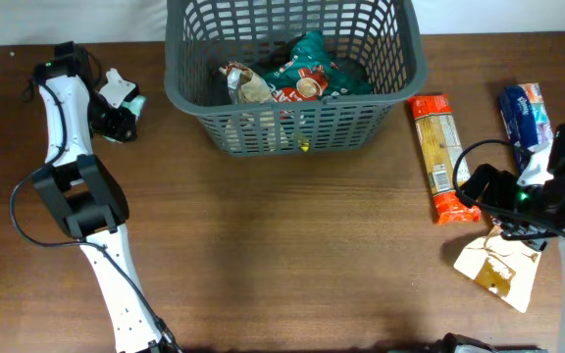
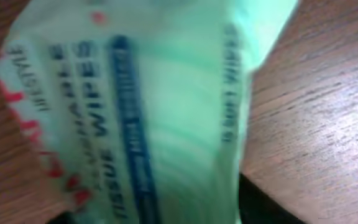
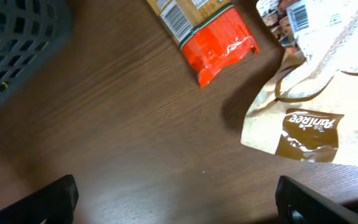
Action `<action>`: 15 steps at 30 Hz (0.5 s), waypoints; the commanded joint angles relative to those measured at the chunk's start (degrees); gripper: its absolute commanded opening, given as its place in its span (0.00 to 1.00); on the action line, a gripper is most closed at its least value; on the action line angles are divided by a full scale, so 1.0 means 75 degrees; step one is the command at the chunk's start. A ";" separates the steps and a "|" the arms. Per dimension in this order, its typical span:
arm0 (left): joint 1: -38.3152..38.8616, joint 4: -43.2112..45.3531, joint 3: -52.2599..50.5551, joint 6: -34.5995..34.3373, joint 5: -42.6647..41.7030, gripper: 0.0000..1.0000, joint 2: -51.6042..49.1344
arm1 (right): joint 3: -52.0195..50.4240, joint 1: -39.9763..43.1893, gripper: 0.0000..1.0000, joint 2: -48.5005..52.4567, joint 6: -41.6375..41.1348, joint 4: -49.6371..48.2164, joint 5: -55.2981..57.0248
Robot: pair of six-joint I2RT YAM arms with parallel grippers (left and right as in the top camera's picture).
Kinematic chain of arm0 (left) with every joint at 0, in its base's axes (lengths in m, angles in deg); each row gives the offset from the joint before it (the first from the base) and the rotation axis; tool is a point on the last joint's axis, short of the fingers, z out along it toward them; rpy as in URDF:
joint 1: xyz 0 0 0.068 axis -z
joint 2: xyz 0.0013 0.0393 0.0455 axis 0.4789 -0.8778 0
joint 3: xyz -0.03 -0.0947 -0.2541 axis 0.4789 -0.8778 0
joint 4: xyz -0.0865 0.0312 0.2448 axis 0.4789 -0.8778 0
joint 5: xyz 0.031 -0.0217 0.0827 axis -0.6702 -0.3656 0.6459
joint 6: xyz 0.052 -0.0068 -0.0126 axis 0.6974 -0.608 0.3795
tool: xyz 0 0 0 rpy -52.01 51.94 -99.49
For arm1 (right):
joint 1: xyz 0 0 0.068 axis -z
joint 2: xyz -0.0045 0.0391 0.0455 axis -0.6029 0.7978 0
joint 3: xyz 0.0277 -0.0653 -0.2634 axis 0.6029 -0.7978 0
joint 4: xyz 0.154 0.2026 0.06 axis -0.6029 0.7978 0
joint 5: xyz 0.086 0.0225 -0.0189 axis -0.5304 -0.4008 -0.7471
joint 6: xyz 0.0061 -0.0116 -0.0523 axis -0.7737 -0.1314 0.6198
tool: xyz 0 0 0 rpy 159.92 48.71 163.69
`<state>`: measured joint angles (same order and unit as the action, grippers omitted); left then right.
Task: Pack container
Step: 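Move the left gripper down onto the mint-green wipes pack, then lift the wipes pack and drop it into the basket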
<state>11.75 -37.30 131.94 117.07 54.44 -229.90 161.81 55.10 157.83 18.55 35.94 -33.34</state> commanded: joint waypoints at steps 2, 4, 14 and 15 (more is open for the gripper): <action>-0.0012 -0.0058 0.0055 -0.0294 -0.0149 0.19 -0.0146 | 0.0172 0.0050 0.99 -0.0020 0.0012 0.0003 -0.0189; -0.0015 -0.0146 0.0248 -0.0478 -0.0149 0.09 -0.0146 | 0.0172 0.0050 0.99 -0.0020 0.0012 0.0006 -0.0192; -0.0023 -0.1443 0.4234 -0.2116 -0.1629 0.03 0.0274 | 0.0172 0.0050 0.99 -0.0020 0.0015 0.0000 -0.0504; -0.0023 -0.1341 0.4199 -0.2180 -0.2005 0.03 0.0574 | 0.0172 0.0050 0.99 -0.0020 0.0015 0.0000 -0.0501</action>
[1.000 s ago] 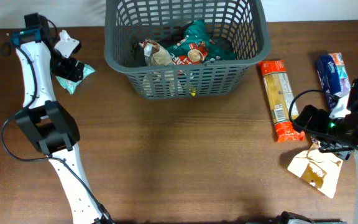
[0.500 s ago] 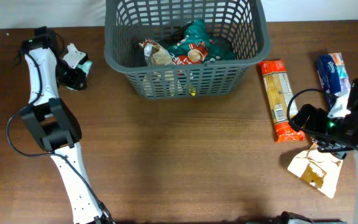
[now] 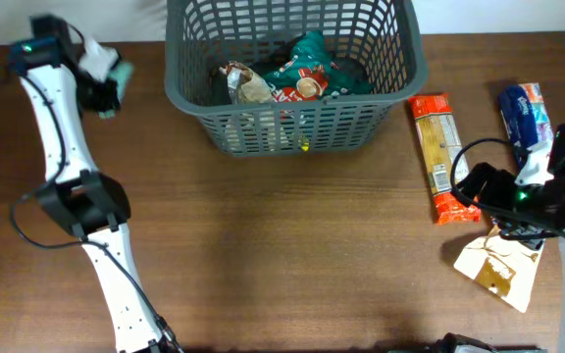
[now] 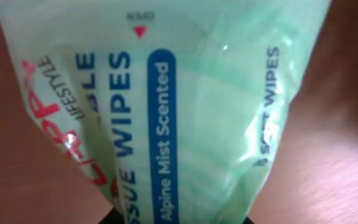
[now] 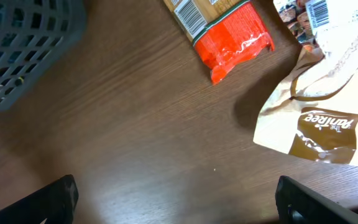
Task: Pack container
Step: 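Lift the wipes pack and drop it into the basket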
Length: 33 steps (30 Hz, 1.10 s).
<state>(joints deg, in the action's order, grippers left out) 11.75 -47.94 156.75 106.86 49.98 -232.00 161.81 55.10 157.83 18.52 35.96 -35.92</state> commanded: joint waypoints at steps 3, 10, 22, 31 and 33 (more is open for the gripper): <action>0.0020 0.0440 0.0941 -0.1052 -0.2498 0.02 0.1827 | 0.0172 0.0050 0.99 -0.0020 0.0017 0.0000 -0.0160; 0.0612 0.1746 0.0941 -0.1230 -0.3535 0.02 0.3809 | 0.0172 0.0050 0.99 -0.0020 0.0017 -0.0009 -0.0157; 0.3112 0.1804 0.0082 -0.0108 -0.3010 0.02 0.4220 | 0.0172 0.0050 0.99 -0.0020 0.0020 -0.0061 -0.0154; 0.3955 0.2929 -0.2384 -0.0143 -0.2162 0.02 0.4220 | 0.0172 0.0050 0.99 -0.0020 0.0023 -0.0058 -0.0157; 0.4039 0.3077 -0.2780 -0.0309 -0.1821 0.02 0.4220 | 0.0172 0.0050 0.99 -0.0020 0.0023 -0.0050 -0.0157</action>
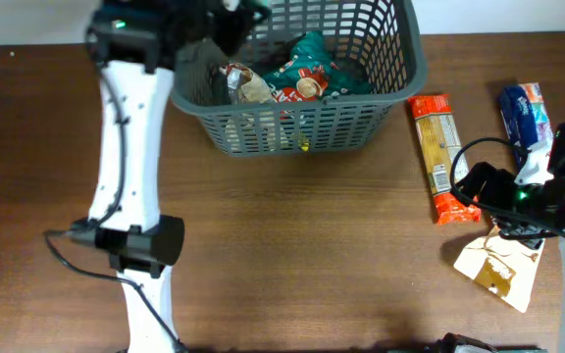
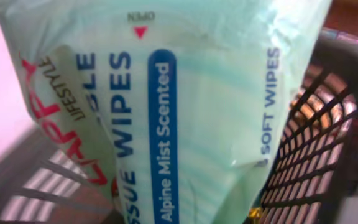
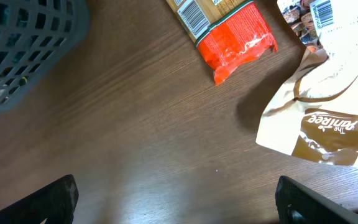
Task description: Pack container
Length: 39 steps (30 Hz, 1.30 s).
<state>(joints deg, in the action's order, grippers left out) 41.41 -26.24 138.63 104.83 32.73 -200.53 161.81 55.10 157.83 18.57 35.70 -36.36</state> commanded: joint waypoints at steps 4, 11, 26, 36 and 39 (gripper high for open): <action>0.0163 0.0210 -0.0845 -0.0134 0.0933 0.02 -0.0032 | 0.0172 0.0050 0.99 -0.0020 0.0017 0.0032 -0.0099; 0.0160 0.0207 -0.1279 -0.0189 0.1099 0.02 -0.0358 | 0.0172 0.0050 0.99 -0.0020 0.0015 0.0093 -0.0099; 0.0396 0.0274 -0.1279 -0.0428 0.1105 0.49 -0.1233 | 0.0169 0.0050 0.99 -0.0020 0.0020 0.0335 -0.0096; 0.0300 -0.0425 -0.0216 -0.1035 0.1705 0.99 -0.1061 | 0.0172 0.0050 0.99 -0.0023 0.0143 0.0108 0.0271; 0.0236 -0.0991 0.0493 -0.1035 0.1970 0.99 -0.0895 | 0.0172 0.0050 0.99 -0.0023 0.0335 -0.0195 0.0629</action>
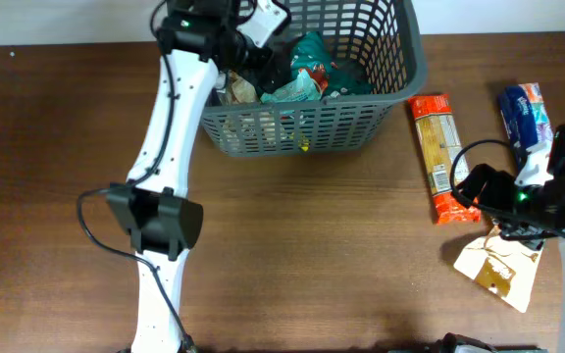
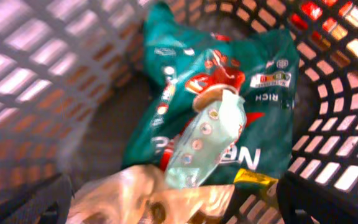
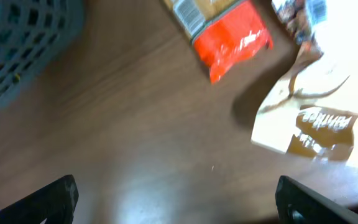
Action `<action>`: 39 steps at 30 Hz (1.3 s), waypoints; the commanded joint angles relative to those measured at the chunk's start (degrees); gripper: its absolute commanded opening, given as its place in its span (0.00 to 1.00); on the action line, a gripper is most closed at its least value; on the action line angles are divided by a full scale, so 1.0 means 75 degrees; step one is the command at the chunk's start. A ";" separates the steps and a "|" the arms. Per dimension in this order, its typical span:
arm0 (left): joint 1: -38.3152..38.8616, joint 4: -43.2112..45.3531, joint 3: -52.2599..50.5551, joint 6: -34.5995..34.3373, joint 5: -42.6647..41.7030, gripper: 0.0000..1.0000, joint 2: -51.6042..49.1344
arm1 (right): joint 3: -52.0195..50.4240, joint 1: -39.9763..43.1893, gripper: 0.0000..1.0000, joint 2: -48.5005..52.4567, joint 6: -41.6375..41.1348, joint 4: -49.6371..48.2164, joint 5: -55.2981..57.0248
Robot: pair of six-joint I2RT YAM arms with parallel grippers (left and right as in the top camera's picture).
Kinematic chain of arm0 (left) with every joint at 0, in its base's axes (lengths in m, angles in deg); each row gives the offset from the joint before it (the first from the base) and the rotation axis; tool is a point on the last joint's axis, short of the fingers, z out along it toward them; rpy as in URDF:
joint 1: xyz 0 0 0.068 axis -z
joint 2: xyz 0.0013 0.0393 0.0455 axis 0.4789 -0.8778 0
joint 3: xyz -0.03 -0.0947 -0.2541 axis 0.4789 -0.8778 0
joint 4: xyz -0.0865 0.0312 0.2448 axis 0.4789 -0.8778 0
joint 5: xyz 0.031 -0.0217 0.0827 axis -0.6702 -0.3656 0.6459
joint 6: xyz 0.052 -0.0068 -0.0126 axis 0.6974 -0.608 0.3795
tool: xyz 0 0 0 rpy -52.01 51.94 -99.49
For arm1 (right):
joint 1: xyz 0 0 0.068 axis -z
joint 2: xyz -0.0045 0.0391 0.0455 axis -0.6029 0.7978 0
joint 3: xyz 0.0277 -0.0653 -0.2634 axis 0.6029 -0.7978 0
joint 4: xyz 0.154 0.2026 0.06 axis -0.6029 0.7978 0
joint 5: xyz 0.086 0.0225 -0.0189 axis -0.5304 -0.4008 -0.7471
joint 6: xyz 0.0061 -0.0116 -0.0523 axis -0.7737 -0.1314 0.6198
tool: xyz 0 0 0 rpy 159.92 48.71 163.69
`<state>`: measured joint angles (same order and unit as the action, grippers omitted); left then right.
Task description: Pack container
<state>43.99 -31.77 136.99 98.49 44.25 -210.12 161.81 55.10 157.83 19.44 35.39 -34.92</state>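
The grey mesh basket (image 1: 400,69) stands at the back middle of the table. Inside it the pale green wipes pack (image 2: 207,140) lies on a dark green snack bag (image 2: 185,81), beside a tan crumpled bag (image 2: 160,202). The wipes pack (image 1: 297,88) also shows from overhead. My left gripper (image 1: 263,44) hangs over the basket's left part, open (image 2: 176,196), with nothing between its fingers. My right gripper (image 1: 488,186) hovers open (image 3: 176,196) over bare table at the right, holding nothing.
On the table right of the basket lie an orange-red pasta packet (image 1: 436,157), a blue packet (image 1: 526,113) and a tan pouch (image 1: 500,267). The packet's red end (image 3: 229,37) and the pouch (image 3: 312,115) sit just beyond my right gripper. The basket's walls (image 2: 328,155) surround my left gripper.
My left gripper held the wipes pack over the basket's back left rim. Now it is open above the basket's inside, and the pack lies on the green snack bag. The right arm has barely moved.
My left gripper was shut on the wipes pack low over the table left of the basket. Then it held the pack higher at the far left, then over the basket's rim. Now the pack lies in the basket, let go. The right gripper stayed open at the right.
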 commanded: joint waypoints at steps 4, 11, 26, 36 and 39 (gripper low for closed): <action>-0.0207 -0.0848 0.1524 -0.0189 0.1075 0.99 0.0699 | 0.0198 0.0050 0.99 -0.0023 0.0420 -0.0766 0.0519; -0.0606 -0.1571 0.2113 -0.0239 0.2366 0.99 0.1469 | 0.1166 0.0050 0.99 0.0012 0.1594 -0.2186 0.0734; -0.3730 -0.1865 0.1623 -0.1460 0.2215 0.99 0.3608 | 0.5339 0.0058 0.99 0.3876 0.1597 -0.0277 0.1722; -0.4911 -0.2891 0.0764 -0.1859 0.2244 0.99 0.3599 | 0.5362 -0.0058 0.99 0.6167 0.2197 0.0510 0.1061; -0.4937 -0.2900 0.0586 -0.1859 0.2244 0.99 0.3599 | 0.5356 -0.0131 1.00 0.6653 0.2288 0.0554 0.1049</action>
<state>7.47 -53.34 142.45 85.68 60.93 -183.11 200.84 54.88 205.45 33.87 39.02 -25.32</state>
